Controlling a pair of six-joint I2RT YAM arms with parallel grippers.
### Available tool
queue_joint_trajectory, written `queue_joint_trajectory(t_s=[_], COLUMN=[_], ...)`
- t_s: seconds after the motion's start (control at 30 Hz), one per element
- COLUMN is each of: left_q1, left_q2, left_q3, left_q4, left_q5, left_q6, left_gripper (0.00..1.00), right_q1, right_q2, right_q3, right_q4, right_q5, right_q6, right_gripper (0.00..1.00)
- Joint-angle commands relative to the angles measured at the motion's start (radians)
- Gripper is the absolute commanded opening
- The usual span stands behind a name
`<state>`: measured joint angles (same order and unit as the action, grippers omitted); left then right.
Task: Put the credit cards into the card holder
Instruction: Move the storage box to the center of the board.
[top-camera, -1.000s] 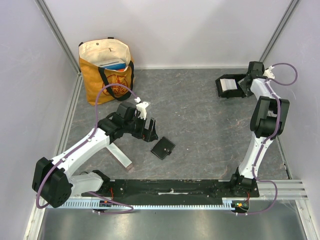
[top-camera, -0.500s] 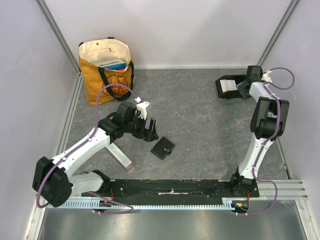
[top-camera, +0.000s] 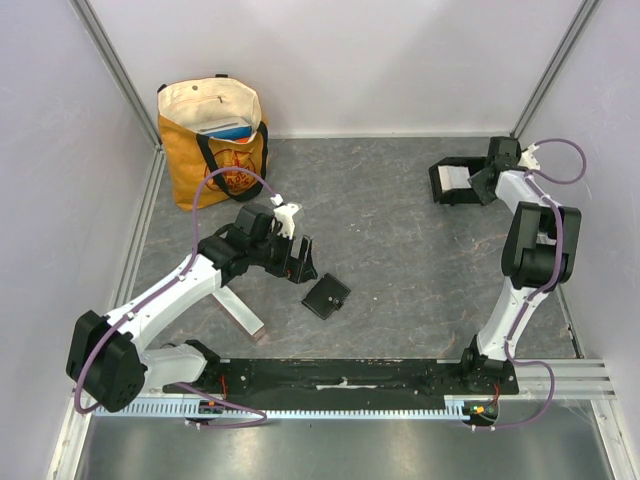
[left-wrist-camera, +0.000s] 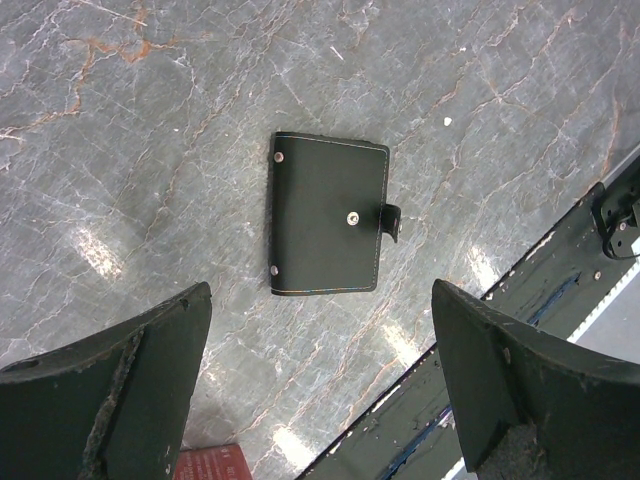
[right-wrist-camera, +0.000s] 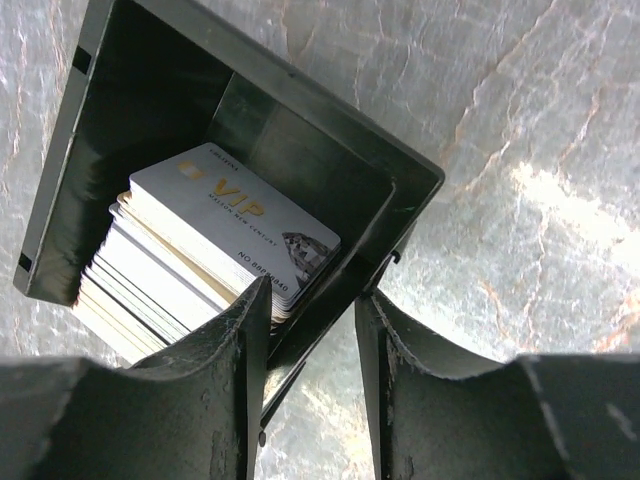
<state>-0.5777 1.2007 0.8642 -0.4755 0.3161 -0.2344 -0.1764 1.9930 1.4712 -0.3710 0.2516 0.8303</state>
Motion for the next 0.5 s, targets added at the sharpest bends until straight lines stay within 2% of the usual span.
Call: queue_joint_trajectory(t_s=[0.0,0.47], left_q1=[0.002,0.004], left_q2=[0.003,0.008], left_q3=[0.007,0.004], left_q4=[0.037,0.041], left_q5=[0.017,0.026], left_q6=[-0.025,-0.031], left_gripper=[0.96,0.96], right_q1=[0.032,0.15], right_q2=[-0.089,-0.253], right_q3=[-0.075,-0.304], right_q4=[-0.011,0.018], right_q5=[-0.011,-0.017], right_q6=[0.012,0.078], right_gripper=[0.44,0.42])
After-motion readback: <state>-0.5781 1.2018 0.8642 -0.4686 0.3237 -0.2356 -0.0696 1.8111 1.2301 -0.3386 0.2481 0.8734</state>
